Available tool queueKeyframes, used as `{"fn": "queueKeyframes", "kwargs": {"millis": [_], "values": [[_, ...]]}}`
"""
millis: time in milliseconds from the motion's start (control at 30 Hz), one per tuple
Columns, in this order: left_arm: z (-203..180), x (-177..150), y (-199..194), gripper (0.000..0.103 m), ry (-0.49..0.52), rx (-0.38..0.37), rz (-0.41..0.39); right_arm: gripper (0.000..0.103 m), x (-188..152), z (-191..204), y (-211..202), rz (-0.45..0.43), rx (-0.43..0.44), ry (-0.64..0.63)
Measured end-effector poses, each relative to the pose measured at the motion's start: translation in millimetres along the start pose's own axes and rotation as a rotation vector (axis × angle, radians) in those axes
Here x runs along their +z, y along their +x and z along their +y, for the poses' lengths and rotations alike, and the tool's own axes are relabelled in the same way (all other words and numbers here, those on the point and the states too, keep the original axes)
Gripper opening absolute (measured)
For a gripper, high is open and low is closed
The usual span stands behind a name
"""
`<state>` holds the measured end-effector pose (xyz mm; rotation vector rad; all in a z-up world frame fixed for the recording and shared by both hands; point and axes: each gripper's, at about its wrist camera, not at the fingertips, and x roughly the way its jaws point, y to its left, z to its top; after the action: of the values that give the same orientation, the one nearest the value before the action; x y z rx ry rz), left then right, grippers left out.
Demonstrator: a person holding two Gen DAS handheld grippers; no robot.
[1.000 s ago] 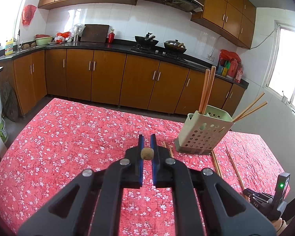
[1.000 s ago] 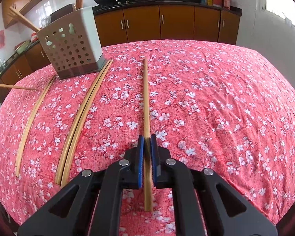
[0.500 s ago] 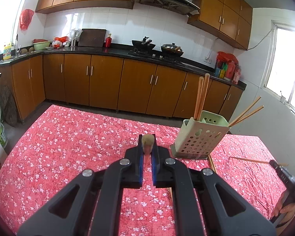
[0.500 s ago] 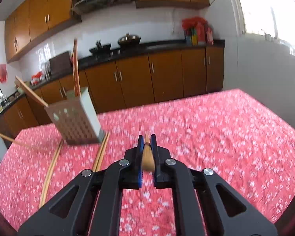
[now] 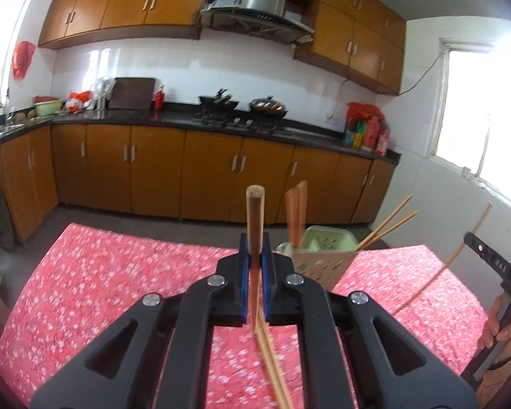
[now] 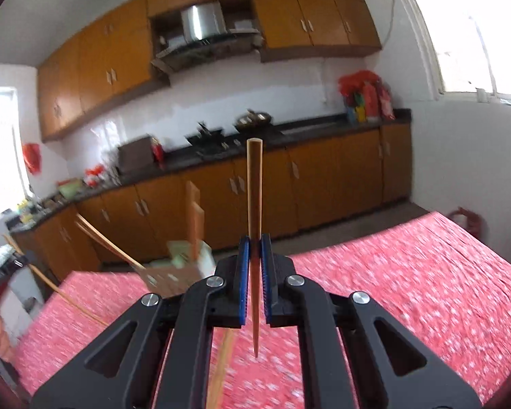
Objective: Organize utensils
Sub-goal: 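Lower both chopsticks into the perforated holder and open both grippers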
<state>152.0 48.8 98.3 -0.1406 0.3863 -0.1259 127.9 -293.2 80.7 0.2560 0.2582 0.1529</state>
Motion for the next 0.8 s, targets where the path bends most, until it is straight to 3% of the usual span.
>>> {"fn": "queueKeyframes", "kwargs": {"millis": [200,400,600,800], "values": [[-37.7,35.4,-6.1,0.007,0.042,-0.07,-0.098,0.008,37.9,37.6,-3.6,-0.136,0.097,-0.011],[-61.5,70.4,7.8,0.008,0.037,-0.069,-0.202,0.008,48.8,61.0,22.9,-0.222,0.086,-0.035],[-67.7,74.5,39.0,0.007,0.032,-0.056,-0.229,0.008,36.6,65.7,59.6,-0.192,0.068,-0.033],[-64.1,55.6,77.3,0.008,0.014,-0.055,-0.141,0.008,17.7,64.3,91.1,-0.101,0.049,-0.032]]}}
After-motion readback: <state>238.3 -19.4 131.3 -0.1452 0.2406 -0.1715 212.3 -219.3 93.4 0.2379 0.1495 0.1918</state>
